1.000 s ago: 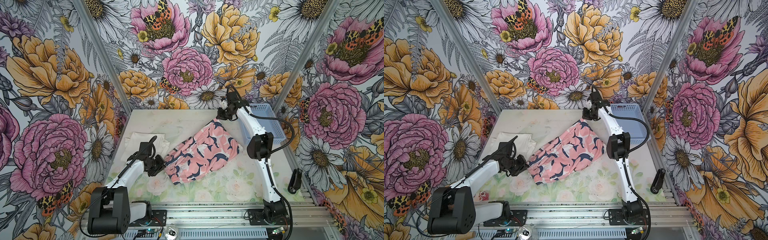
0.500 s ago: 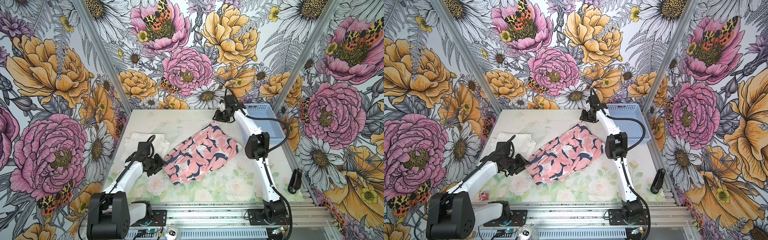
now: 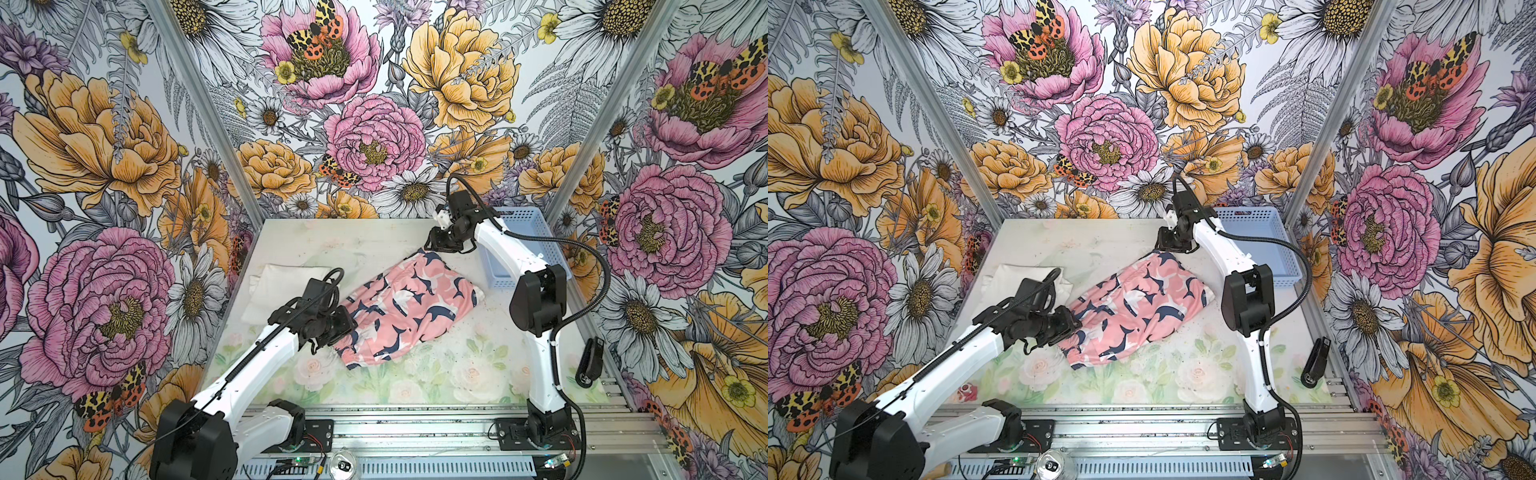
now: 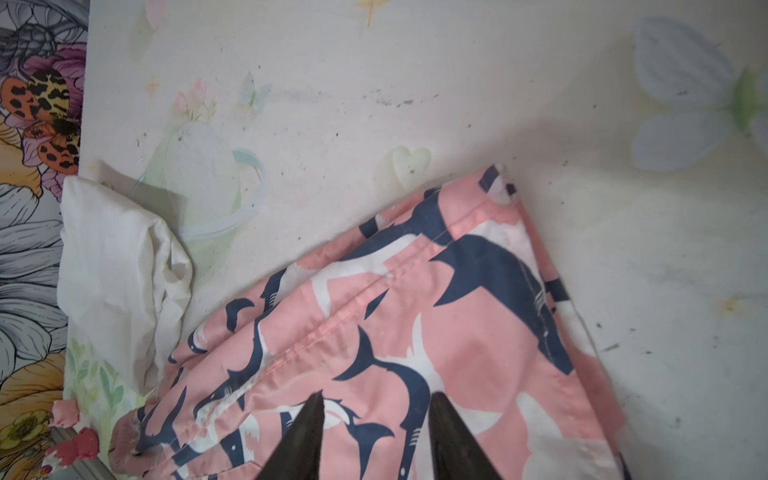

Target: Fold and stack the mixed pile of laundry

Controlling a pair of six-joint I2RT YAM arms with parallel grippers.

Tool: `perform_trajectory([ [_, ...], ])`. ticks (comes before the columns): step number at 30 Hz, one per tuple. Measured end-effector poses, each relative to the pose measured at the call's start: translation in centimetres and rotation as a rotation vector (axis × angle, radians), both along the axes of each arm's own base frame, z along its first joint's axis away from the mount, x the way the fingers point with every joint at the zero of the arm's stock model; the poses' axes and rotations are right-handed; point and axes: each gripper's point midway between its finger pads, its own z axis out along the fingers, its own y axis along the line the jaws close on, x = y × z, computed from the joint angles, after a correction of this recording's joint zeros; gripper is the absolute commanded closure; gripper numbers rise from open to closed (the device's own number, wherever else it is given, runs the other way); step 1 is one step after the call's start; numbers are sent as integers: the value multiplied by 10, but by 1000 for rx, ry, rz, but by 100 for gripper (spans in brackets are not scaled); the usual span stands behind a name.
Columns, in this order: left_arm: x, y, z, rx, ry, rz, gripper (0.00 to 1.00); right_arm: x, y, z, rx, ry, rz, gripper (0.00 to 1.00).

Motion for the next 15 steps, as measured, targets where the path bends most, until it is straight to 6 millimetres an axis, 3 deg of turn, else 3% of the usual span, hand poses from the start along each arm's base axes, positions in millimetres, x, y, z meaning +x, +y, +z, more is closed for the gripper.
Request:
perform_trajectory([
  [4, 10, -25, -12, 21, 44, -63, 57, -26, 10, -28, -11, 63, 34, 58],
  [8, 33, -35, -20, 53, 49, -73, 57, -41, 2, -59, -33, 130, 23, 58],
  [11, 52, -34, -22, 83, 25, -59, 57, -52, -4, -73, -47, 164, 10, 59],
  [15, 75, -18, -22, 128, -15, -24, 57, -63, -12, -68, -50, 154, -5, 59],
])
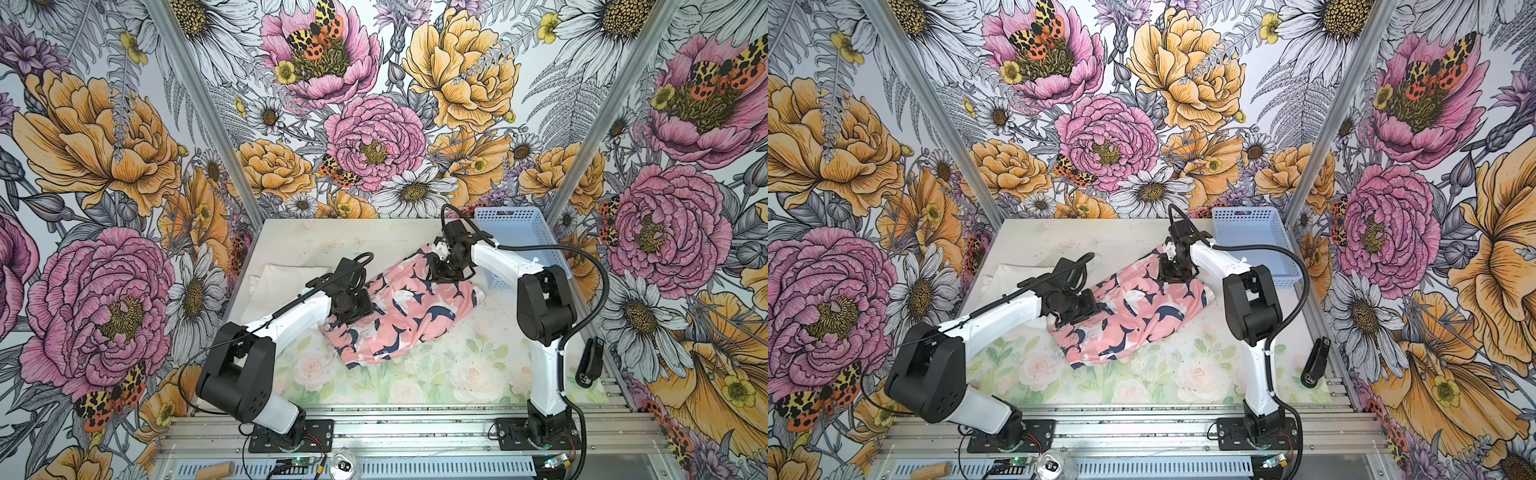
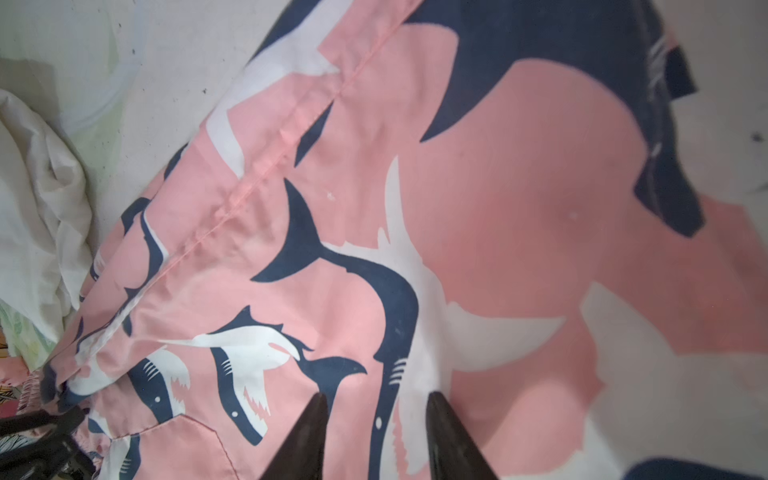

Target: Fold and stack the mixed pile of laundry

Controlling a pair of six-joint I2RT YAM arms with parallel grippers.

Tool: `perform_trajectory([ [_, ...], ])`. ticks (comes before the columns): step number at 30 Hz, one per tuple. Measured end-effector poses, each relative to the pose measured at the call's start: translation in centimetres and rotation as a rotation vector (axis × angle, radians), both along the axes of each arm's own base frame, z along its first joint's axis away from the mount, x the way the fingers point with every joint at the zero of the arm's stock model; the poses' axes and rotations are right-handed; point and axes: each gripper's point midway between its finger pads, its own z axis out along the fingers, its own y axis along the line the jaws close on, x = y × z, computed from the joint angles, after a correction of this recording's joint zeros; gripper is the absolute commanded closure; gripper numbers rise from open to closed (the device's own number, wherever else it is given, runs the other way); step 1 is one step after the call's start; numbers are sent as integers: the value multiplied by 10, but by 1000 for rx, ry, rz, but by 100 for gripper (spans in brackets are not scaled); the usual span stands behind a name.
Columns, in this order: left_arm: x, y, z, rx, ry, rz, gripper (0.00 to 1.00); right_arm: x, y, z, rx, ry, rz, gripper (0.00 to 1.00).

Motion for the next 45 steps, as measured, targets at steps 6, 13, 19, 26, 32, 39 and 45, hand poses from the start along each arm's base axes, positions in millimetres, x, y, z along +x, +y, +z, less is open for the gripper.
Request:
perform_trajectory([
  [6, 27, 25, -9, 68, -22, 32, 57, -11, -14, 16, -1, -42, -20, 58],
  [13, 35, 35, -43, 119, 35, 12, 57, -26, -37, 3, -46, -19, -56, 59],
  [19, 32, 38, -47, 133, 27, 1, 58, -25, -76, -13, -106, -8, -136, 59],
  [26, 26, 48, -51, 158, 25, -14, 58, -16, -112, -29, -178, -15, -209, 58],
  [32, 27, 52, -54, 181, 22, -39, 57, -12, -119, -52, -226, 5, -219, 58],
  [39, 31, 53, -49, 188, 5, -64, 45, -18, -126, -55, -267, -5, -227, 58],
  [45, 41, 37, -7, 165, -88, -93, 40, -26, -127, -22, -298, -74, -219, 56],
])
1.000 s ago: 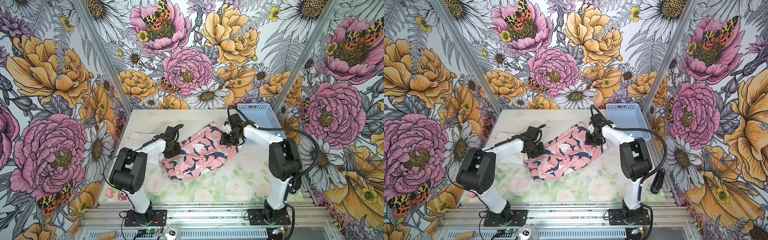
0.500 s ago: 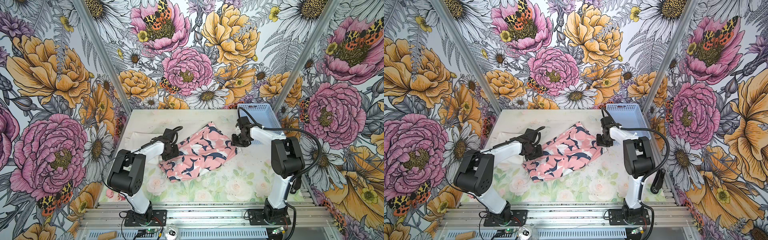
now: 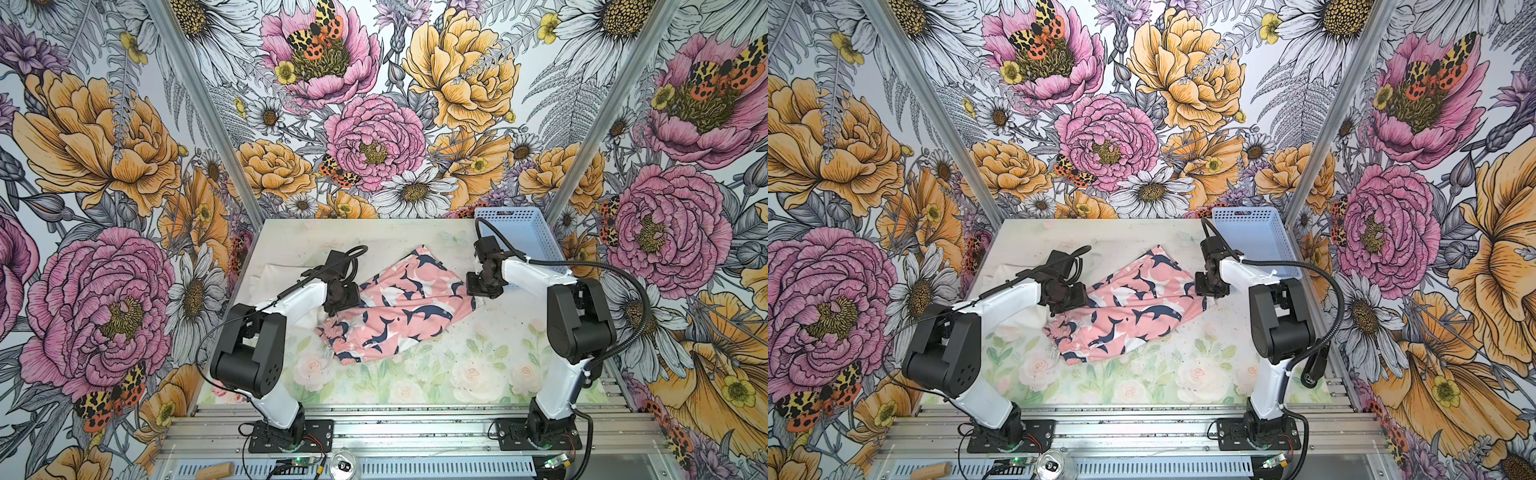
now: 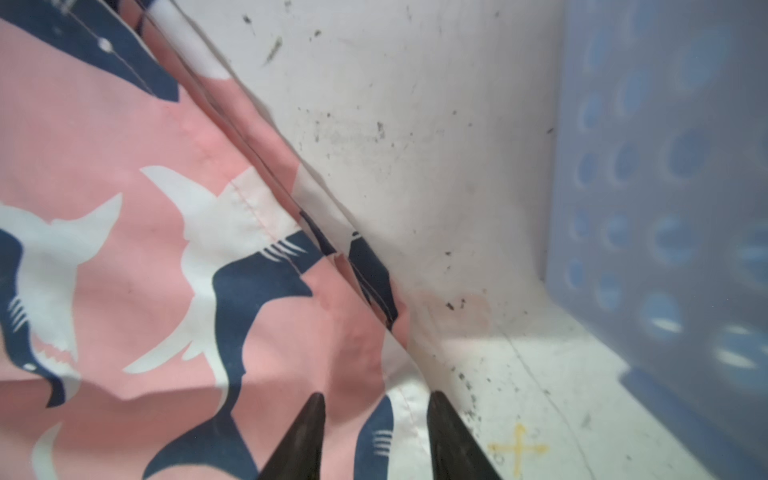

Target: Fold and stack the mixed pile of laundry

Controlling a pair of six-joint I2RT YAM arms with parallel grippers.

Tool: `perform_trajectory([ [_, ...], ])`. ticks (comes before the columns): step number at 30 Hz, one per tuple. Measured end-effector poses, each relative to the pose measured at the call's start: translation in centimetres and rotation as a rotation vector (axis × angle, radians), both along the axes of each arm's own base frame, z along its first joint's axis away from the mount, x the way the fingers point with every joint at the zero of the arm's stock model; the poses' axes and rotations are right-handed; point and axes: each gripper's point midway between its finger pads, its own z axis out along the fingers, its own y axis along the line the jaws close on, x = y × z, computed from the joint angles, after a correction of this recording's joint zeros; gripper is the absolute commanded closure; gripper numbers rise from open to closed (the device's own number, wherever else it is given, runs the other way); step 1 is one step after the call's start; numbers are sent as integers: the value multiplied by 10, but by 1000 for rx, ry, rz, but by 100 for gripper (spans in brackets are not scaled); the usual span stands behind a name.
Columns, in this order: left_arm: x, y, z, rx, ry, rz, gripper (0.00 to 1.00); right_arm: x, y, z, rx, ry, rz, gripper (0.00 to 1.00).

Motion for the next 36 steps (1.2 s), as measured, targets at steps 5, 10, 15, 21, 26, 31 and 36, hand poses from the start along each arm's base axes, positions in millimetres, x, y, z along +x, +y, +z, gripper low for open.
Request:
perform_trajectory([
  [5, -1, -21, 46, -55, -95, -41, 39, 3, 25, 23, -1, -65, 71, 55],
  [10, -29, -23, 41, -77, -62, -40, 38, 13, 53, 4, -13, -41, 146, 55],
  [15, -59, 0, -7, -25, 86, 5, 39, 10, 52, -37, -62, 40, 162, 55],
  [21, -53, 10, -43, 43, 187, -38, 39, -2, 41, -40, -93, 24, 137, 56],
  [26, -22, -2, -45, 67, 162, -149, 40, -35, 25, -41, -108, 59, 82, 56],
  [31, 3, -20, -50, 52, 148, -247, 41, -77, 9, -42, -111, 105, 11, 57],
  [36, 15, -44, -49, 13, 139, -319, 38, -120, -7, -42, -118, 161, -43, 57],
])
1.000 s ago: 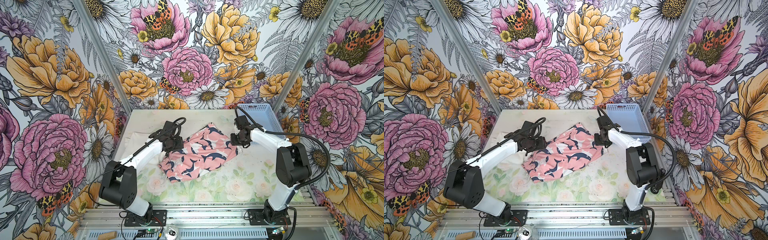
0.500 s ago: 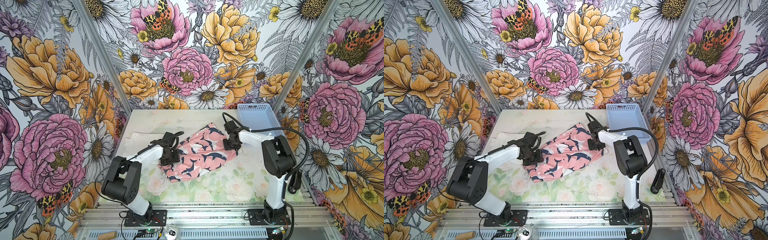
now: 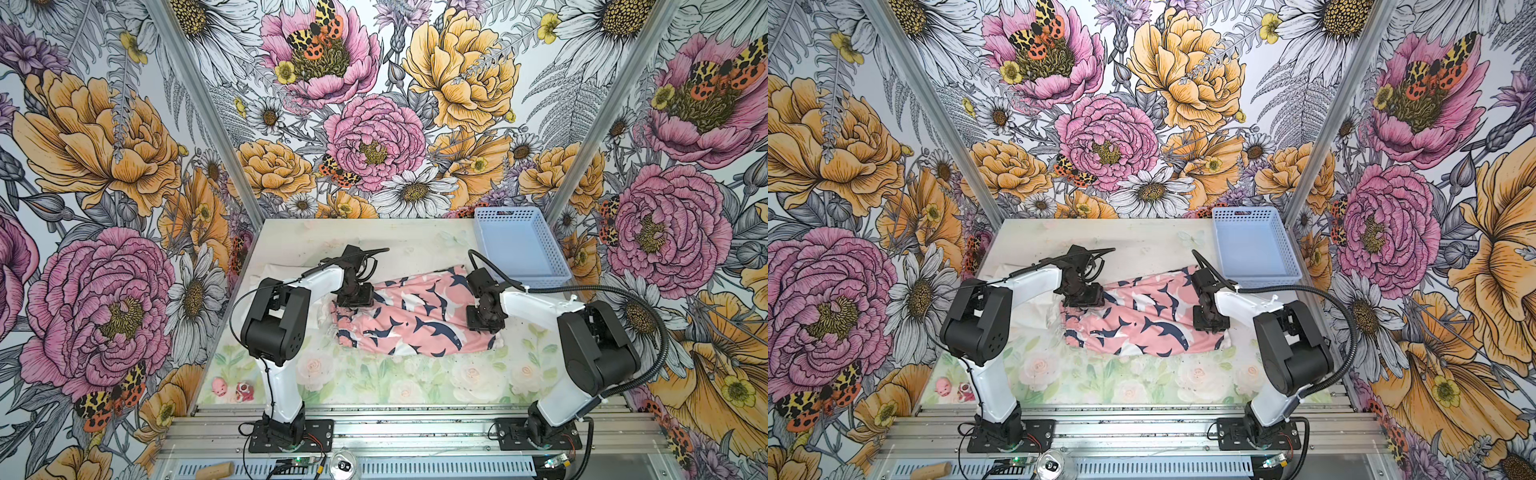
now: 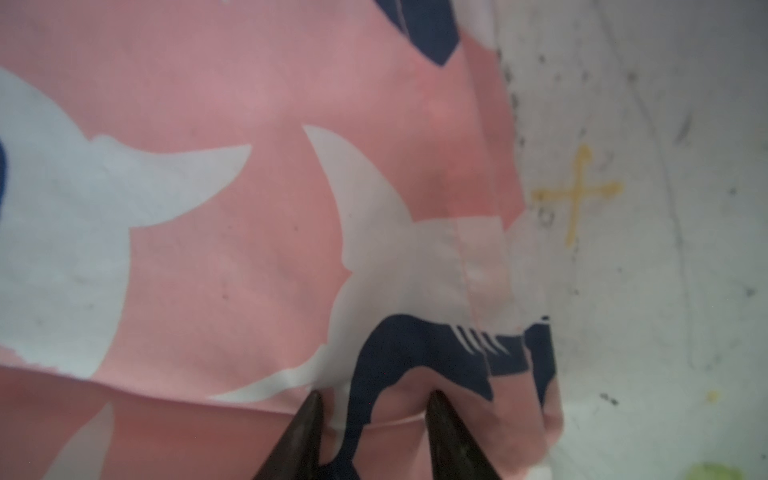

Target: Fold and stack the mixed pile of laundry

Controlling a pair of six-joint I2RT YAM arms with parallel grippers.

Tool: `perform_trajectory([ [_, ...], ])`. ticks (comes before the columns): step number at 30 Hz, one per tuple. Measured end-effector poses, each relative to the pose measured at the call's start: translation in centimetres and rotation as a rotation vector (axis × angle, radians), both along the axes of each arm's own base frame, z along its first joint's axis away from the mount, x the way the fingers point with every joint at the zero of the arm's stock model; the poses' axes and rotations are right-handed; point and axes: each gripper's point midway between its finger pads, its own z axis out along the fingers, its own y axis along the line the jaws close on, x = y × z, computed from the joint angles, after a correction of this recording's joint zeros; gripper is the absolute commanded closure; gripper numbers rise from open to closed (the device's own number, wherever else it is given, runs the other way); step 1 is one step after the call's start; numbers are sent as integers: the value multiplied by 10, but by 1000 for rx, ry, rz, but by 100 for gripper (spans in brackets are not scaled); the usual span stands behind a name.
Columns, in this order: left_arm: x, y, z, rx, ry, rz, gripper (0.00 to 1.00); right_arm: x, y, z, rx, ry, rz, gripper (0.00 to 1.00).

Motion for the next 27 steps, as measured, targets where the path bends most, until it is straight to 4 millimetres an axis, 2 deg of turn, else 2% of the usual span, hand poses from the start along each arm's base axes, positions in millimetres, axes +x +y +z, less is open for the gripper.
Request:
perform_trajectory([
  [4, -2, -10, 5, -32, -1, -23, 22, -10, -6, 1, -16, 34, -14, 57],
  [6, -2, -9, 17, -49, -23, -13, 10, -13, -9, 3, -30, 53, -16, 56],
  [7, -2, -5, 28, -61, -45, -2, 2, -15, -10, 5, -38, 64, -16, 56],
  [10, -4, 13, 78, -111, -150, 61, 1, -14, -11, 15, -46, 73, -16, 56],
  [12, -6, 30, 121, -154, -260, 108, 1, -8, -9, 24, -40, 56, -16, 56],
  [14, -13, 45, 145, -180, -323, 152, 1, -3, -7, 32, -32, 36, -16, 56],
  [15, -18, 52, 150, -187, -338, 175, 1, 0, -6, 35, -28, 27, -16, 56],
  [17, -31, 63, 142, -191, -319, 216, 5, 2, -4, 41, -22, 14, -15, 56],
  [21, -68, 81, 88, -164, -160, 304, 26, 5, 0, 51, -9, -3, -9, 56],
  [24, -91, 86, 60, -141, -66, 336, 29, 11, 6, 58, 7, -22, 0, 56],
  [27, -98, 87, 50, -138, -44, 348, 31, 14, 12, 62, 19, -35, 11, 56],
])
